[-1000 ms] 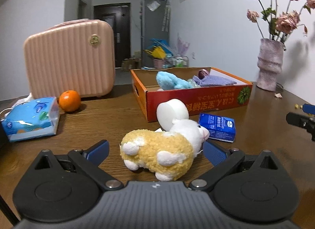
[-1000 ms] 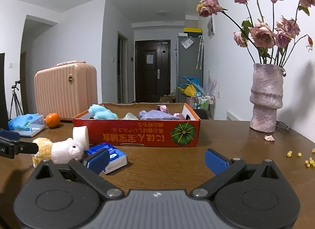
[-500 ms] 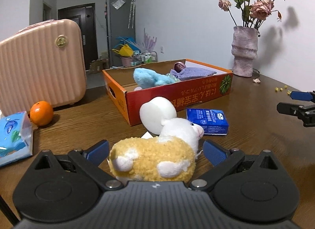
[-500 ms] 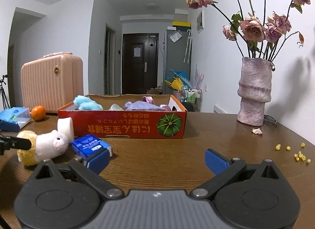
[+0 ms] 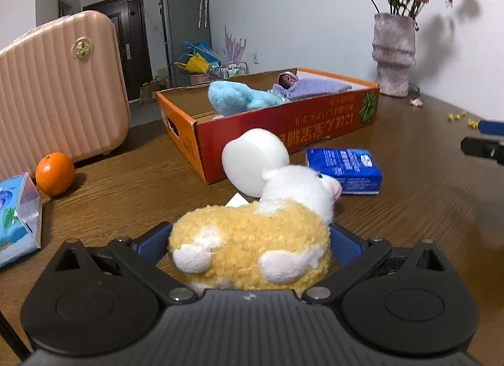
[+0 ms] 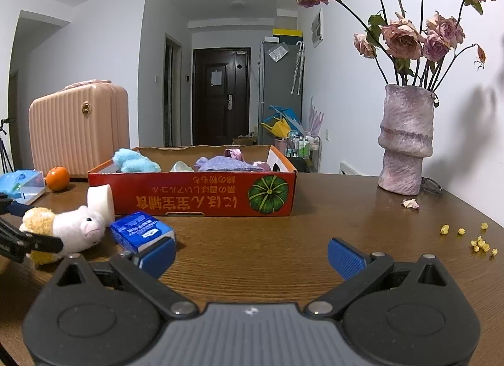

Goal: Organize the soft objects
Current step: 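Grasp the yellow-white plush sheep with the left tool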

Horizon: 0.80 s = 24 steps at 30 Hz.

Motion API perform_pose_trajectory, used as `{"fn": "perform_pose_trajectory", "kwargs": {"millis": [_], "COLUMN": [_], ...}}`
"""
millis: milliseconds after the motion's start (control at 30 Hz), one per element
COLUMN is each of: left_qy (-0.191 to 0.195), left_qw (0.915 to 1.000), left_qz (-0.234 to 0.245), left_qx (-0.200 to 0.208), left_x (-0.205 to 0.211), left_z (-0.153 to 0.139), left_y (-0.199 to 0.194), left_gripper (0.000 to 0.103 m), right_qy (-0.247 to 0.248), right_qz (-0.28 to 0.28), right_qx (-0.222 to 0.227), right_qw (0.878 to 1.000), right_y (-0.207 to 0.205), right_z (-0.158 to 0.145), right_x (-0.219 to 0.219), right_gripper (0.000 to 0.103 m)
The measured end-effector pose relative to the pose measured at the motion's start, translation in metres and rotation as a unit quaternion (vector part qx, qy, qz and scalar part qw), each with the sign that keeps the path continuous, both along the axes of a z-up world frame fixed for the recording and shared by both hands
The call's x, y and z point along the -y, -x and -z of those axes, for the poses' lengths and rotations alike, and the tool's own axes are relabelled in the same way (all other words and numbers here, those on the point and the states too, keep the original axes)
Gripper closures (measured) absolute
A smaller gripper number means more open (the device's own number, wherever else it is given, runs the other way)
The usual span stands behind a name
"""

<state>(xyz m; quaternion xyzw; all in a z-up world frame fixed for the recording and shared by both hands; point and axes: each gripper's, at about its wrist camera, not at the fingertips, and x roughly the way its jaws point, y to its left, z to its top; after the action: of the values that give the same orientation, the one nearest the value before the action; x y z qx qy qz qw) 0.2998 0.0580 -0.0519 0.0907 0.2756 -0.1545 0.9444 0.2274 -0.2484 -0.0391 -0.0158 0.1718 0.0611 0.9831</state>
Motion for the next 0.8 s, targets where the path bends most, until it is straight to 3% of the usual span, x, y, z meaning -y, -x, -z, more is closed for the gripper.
{"fn": "perform_pose_trajectory", "kwargs": {"millis": [267,467,800], "left_qy": [0.002,-0.008,0.026], "left_qw": [1.0,0.9991,0.9919], "left_qz": [-0.006,-0.021,-0.094], "left_qx": [0.005,0.036,0.081], "left_x": [-0.001,0.009,0.001], "left_z": [-0.001,-0.006,-0.025], "left_y": [0.003,0.024,0.058], "left_gripper": [0.005,0.007,0.007], "right_qy": [0.001,-0.001,-0.008], "right_qz": [-0.003,-0.006,-0.017], "right_qx": [0.002,0.005,0.01], "right_qw": [1.0,1.0,1.0], "right_y": [0.001,0.002,0.005], "right_z": [0.0,0.0,-0.002], "right_x": [-0.001,-0.001,0.0], "right_gripper": [0.0,0.0,0.0]}}
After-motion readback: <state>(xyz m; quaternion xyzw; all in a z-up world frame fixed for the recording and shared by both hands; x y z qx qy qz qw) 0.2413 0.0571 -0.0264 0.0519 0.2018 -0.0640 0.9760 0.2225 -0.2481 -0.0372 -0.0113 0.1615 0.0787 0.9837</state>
